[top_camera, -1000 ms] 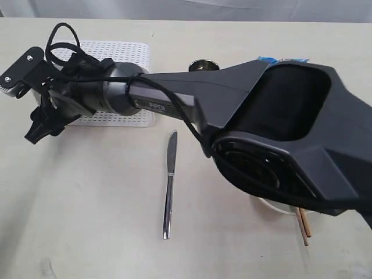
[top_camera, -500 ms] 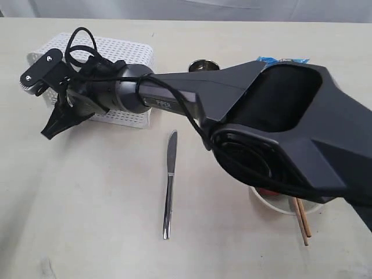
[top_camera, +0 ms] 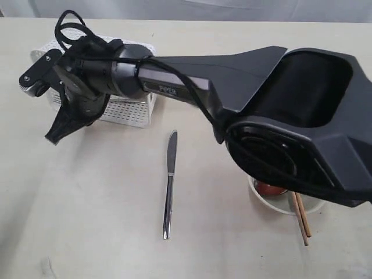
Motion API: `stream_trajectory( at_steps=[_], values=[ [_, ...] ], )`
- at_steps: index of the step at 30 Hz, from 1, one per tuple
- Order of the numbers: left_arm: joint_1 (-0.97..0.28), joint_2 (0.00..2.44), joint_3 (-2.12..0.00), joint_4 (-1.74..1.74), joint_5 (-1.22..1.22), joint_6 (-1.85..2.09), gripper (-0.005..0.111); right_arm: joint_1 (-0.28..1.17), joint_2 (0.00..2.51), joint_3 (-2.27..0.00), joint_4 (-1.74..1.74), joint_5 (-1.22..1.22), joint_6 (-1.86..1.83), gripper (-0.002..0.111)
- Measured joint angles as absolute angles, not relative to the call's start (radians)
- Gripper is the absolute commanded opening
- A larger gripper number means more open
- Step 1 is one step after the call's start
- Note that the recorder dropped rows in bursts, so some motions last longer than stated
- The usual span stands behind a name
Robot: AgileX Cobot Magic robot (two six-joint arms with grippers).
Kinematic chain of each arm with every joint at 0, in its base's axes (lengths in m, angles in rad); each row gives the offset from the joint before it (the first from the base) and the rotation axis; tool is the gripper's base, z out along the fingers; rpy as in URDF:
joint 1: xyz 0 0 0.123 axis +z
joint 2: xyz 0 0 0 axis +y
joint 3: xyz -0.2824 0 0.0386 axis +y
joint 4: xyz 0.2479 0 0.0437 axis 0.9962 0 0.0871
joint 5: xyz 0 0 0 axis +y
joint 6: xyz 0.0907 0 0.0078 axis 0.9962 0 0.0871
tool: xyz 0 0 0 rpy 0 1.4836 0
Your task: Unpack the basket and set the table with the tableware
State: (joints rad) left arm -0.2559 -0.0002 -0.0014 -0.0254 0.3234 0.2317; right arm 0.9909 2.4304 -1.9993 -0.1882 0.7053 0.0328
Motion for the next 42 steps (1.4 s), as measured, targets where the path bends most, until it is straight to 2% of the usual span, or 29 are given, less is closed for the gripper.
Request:
stream_trajectory(
  at_steps=[1, 2, 5, 6, 11, 17, 22, 29, 34, 35, 37, 39, 40, 42],
  values=[
    [-0.256, 0.0, -0.001, -0.025, 0.323, 0.232, 0.0, 0.98, 2.426, -1.999, -0.188, 0.705, 0.037, 0.021],
    [-0.256, 0.0, -0.001, -0.025, 0.323, 0.232, 0.0, 0.969, 2.424, -1.999, -0.188, 0.705, 0.036, 0.036],
    [-0.256, 0.0, -0.001, -0.025, 0.323, 0.232, 0.0, 0.932, 2.422, -1.999, -0.2, 0.705, 0.023, 0.072],
    [-0.256, 0.0, -0.001, -0.025, 0.323, 0.232, 0.0, 0.923, 2.422, -1.999, -0.22, 0.708, 0.019, 0.074],
    [-0.256, 0.0, -0.001, -0.025, 0.323, 0.232, 0.0, 0.919, 2.427, -1.999, -0.332, 0.697, 0.053, 0.054],
    [-0.256, 0.0, -0.001, -0.025, 0.323, 0.232, 0.0, 0.921, 2.465, -1.999, -0.437, 0.598, 0.071, 0.037],
    [-0.256, 0.0, -0.001, -0.025, 0.323, 0.232, 0.0, 0.926, 2.507, -2.002, -0.446, 0.538, 0.064, 0.0],
    [-0.256, 0.0, -0.001, -0.025, 0.323, 0.232, 0.0, 0.932, 2.505, -2.011, -0.358, 0.631, 0.0, 0.0],
    [-0.256, 0.0, -0.001, -0.025, 0.323, 0.232, 0.0, 0.965, 2.43, -2.004, -0.018, 0.715, -0.214, 0.0],
    [-0.256, 0.0, -0.001, -0.025, 0.323, 0.232, 0.0, 0.975, 2.418, -2.004, 0.009, 0.715, -0.217, 0.002],
    [-0.256, 0.0, -0.001, -0.025, 0.323, 0.232, 0.0, 0.975, 2.395, -2.004, 0.016, 0.747, -0.208, 0.016],
    [-0.256, 0.0, -0.001, -0.025, 0.323, 0.232, 0.0, 0.975, 2.373, -2.003, 0.018, 0.804, -0.206, 0.044],
    [-0.256, 0.0, -0.001, -0.025, 0.323, 0.232, 0.0, 0.975, 2.363, -2.003, 0.023, 0.837, -0.206, 0.064],
    [-0.256, 0.0, -0.001, -0.025, 0.323, 0.232, 0.0, 0.993, 2.328, -1.999, 0.027, 0.899, -0.206, 0.075]
  ],
)
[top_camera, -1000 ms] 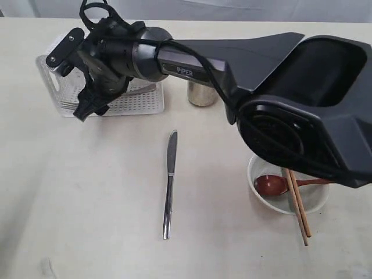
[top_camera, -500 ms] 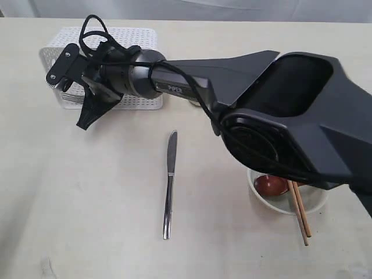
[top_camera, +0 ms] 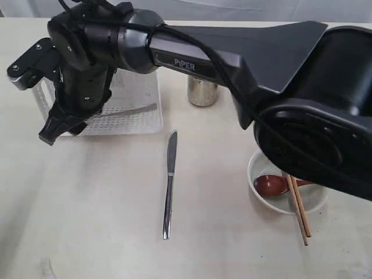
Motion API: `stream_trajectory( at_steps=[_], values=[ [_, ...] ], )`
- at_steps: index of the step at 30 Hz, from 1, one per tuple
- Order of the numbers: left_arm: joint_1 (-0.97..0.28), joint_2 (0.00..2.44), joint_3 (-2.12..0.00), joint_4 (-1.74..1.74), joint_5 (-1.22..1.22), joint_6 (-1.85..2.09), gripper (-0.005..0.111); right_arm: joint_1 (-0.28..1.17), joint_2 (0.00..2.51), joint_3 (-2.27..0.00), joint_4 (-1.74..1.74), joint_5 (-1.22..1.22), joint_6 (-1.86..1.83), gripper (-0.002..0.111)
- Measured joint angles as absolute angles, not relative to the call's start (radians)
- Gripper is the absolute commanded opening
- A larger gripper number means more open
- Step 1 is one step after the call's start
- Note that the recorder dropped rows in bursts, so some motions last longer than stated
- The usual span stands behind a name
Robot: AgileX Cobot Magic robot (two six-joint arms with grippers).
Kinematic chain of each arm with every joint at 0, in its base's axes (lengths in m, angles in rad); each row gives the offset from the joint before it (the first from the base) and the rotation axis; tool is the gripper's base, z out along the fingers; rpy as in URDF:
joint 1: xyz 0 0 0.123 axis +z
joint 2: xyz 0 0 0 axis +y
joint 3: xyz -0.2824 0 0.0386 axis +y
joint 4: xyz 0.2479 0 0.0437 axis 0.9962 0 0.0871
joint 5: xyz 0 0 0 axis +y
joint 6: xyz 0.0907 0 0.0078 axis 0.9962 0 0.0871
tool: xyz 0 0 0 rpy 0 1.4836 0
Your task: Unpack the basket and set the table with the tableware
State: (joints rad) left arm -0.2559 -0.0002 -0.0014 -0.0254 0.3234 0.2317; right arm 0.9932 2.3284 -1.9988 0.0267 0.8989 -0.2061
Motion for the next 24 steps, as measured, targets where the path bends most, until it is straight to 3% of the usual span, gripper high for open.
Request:
stream_trajectory(
  at_steps=[3, 9, 14, 19, 24],
  values=[
    [-0.256, 0.0, -0.001, -0.025, 0.323, 0.232, 0.0, 1.026, 2.281, -1.997, 0.029, 0.931, -0.227, 0.074],
    [-0.256, 0.0, -0.001, -0.025, 0.323, 0.232, 0.0, 1.098, 2.166, -1.997, -0.125, 0.956, -0.178, 0.053],
    [-0.256, 0.0, -0.001, -0.025, 0.323, 0.232, 0.0, 1.069, 2.125, -1.997, -0.384, 0.972, -0.052, 0.053],
    [-0.256, 0.0, -0.001, -0.025, 0.323, 0.232, 0.0, 1.022, 2.174, -1.997, -0.473, 1.041, -0.159, 0.054],
    [-0.256, 0.0, -0.001, -0.025, 0.323, 0.232, 0.0, 1.02, 2.25, -1.997, -0.545, 1.058, -0.211, 0.07]
  ],
)
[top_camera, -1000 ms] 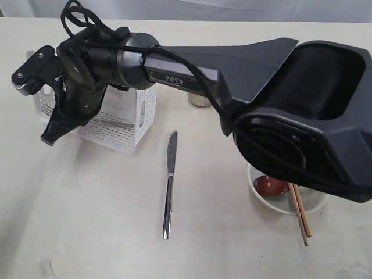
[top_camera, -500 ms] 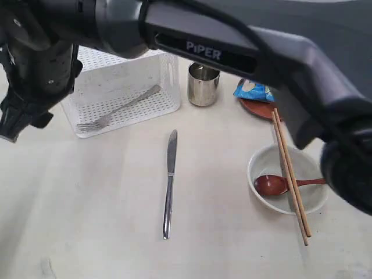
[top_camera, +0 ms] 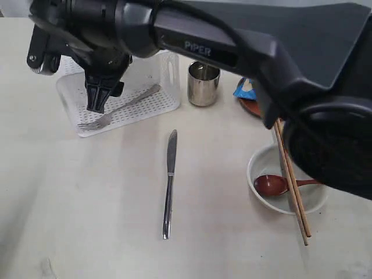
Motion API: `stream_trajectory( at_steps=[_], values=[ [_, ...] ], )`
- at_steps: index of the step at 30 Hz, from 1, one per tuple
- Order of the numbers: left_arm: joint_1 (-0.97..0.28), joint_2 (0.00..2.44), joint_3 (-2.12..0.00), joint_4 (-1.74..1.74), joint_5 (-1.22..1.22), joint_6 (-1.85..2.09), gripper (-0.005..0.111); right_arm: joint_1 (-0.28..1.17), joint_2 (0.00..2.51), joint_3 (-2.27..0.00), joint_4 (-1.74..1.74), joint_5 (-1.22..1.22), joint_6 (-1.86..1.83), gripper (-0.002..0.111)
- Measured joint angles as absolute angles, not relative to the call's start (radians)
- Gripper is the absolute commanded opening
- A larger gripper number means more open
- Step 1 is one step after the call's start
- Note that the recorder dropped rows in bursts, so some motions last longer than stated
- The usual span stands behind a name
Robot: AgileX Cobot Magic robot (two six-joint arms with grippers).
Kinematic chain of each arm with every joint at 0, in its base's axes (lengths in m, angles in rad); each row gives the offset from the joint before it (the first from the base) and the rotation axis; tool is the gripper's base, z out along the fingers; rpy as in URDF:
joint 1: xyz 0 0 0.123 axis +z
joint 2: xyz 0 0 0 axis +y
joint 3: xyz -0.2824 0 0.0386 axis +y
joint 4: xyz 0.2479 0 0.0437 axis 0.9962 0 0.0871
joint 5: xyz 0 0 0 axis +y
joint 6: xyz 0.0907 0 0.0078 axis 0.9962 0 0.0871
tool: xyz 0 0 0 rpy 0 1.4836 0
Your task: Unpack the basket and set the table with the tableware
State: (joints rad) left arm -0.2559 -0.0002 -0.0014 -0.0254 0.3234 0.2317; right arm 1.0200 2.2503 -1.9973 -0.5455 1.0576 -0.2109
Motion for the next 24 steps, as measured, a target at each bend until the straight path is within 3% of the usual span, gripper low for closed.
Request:
stream_trajectory(
  at_steps=[2, 10, 11, 13, 17, 24],
  values=[
    [-0.256, 0.0, -0.001, -0.025, 0.323, 0.232, 0.0, 1.02, 2.263, -1.997, -0.587, 1.038, -0.215, 0.075],
    [-0.256, 0.0, -0.001, -0.025, 0.323, 0.232, 0.0, 1.018, 2.331, -1.997, -0.736, 0.816, -0.156, 0.074],
    [-0.256, 0.0, -0.001, -0.025, 0.323, 0.232, 0.0, 1.018, 2.345, -1.997, -0.768, 0.794, -0.132, 0.071],
    [-0.256, 0.0, -0.001, -0.025, 0.323, 0.232, 0.0, 1.018, 2.368, -1.997, -0.853, 0.756, -0.087, 0.053],
    [-0.256, 0.0, -0.001, -0.025, 0.323, 0.232, 0.0, 1.018, 2.406, -2.008, -1.036, 0.728, -0.041, 0.0],
    [-0.256, 0.0, -0.001, -0.025, 0.323, 0.232, 0.0, 1.035, 2.406, -2.005, -1.255, 0.768, 0.173, -0.001]
  ],
)
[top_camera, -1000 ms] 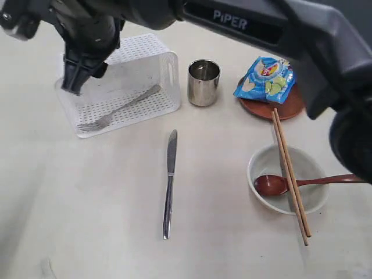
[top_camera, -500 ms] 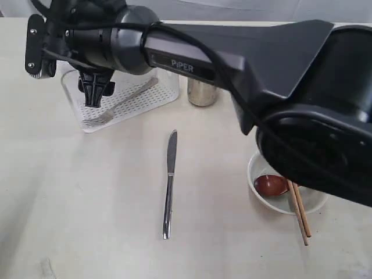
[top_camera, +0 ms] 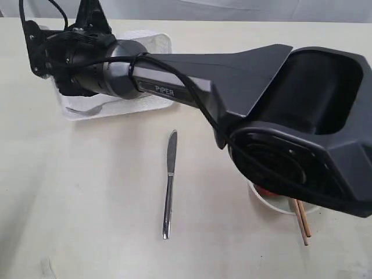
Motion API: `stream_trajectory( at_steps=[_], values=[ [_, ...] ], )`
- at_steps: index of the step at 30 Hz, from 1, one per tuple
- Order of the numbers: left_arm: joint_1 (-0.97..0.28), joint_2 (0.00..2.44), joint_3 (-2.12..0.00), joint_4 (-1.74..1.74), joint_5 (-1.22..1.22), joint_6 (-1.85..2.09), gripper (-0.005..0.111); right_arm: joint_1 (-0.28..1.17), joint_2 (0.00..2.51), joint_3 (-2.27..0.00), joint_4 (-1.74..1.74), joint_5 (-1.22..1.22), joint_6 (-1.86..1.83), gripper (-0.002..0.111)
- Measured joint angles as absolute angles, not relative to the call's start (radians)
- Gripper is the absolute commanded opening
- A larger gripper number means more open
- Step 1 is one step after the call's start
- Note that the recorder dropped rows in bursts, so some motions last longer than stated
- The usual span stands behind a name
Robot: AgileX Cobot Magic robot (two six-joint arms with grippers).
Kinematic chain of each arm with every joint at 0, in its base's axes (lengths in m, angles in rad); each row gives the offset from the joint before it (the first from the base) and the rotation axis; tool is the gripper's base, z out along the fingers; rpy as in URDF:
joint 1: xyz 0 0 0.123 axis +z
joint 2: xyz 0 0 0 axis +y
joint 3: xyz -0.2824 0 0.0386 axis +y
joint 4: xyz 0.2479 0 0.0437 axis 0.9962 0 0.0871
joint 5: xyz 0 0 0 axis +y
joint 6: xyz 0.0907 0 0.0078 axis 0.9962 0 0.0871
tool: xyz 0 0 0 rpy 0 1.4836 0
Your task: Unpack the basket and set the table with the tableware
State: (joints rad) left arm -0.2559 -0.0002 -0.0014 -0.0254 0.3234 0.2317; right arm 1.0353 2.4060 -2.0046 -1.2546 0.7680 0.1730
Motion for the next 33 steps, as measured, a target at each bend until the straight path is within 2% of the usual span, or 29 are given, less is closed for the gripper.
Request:
stream_trajectory(
  at_steps=[9, 15, 23, 33],
  values=[
    [-0.256, 0.0, -0.001, -0.025, 0.323, 0.232, 0.0, 1.12, 2.335, -1.998, -1.629, 0.856, 0.77, -0.001],
    [-0.256, 0.0, -0.001, -0.025, 0.323, 0.232, 0.0, 1.171, 2.309, -1.984, -1.714, 0.952, 0.925, -0.001],
    [-0.256, 0.0, -0.001, -0.025, 0.323, 0.232, 0.0, 1.193, 2.208, -1.887, -1.72, 0.932, 0.942, -0.001],
    [-0.256, 0.0, -0.001, -0.025, 0.323, 0.232, 0.0, 1.011, 2.258, -1.858, -1.724, 0.704, 0.988, -0.001]
  ],
)
